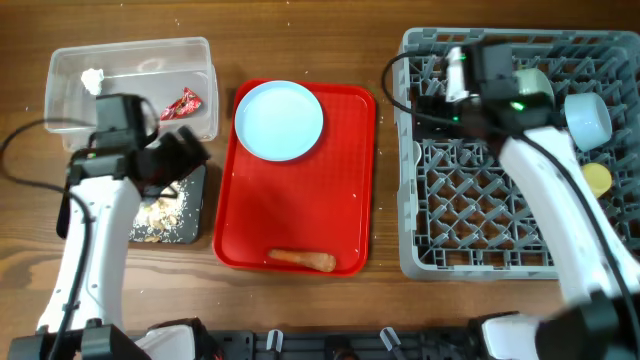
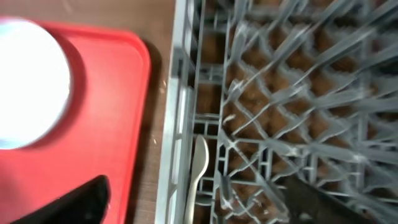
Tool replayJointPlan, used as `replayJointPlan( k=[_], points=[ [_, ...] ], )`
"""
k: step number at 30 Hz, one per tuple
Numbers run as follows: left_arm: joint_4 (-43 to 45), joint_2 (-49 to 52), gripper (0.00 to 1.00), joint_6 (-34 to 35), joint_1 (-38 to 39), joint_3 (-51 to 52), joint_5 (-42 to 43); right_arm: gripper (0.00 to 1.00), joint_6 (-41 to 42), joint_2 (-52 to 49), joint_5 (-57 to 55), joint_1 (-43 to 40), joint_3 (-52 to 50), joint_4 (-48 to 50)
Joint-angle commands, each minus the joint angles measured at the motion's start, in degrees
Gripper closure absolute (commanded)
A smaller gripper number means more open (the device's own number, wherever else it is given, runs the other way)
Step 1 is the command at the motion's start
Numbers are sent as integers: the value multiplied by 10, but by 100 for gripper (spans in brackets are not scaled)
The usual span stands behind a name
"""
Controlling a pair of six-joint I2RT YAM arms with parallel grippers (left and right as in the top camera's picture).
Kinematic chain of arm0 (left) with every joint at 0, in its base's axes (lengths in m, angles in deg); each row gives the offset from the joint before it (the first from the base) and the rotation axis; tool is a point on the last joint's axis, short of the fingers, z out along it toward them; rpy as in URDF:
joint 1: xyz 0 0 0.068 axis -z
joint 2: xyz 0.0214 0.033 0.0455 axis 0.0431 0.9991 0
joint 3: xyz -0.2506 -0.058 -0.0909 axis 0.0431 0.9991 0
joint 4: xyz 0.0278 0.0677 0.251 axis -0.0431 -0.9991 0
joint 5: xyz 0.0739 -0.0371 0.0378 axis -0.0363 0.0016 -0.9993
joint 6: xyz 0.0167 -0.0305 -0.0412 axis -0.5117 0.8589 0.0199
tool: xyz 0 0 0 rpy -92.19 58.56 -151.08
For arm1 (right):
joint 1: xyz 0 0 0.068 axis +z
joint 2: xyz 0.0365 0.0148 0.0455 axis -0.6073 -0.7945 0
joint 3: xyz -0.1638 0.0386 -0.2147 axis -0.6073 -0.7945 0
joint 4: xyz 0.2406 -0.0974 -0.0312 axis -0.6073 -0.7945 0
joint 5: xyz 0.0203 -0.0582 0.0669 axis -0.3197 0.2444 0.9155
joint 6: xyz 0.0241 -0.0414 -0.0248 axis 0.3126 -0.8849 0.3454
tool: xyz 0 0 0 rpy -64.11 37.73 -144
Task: Sort waste into correct bins and load items into the dishwasher rack
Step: 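Carry the spoon with the right gripper and stand it in the rack's edge, then lift the light-blue plate with the left gripper and pass it to the right gripper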
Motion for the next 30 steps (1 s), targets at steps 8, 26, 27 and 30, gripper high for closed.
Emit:
replayJointPlan(
  k=[8,26,27,30],
  points=[
    [102,47,1,-36,228,-64,-85,0,-52,38,3,-4,-2,-41],
    [56,313,49,-58,309,-241,-157,0,-38,38,3,-4,-2,-61],
    [56,324,53,-58,309,-241,-157,0,-38,38,3,-4,-2,-63],
    [56,360,63,-58,309,-241,-157,0,-38,38,3,-4,-2,-63]
  ],
)
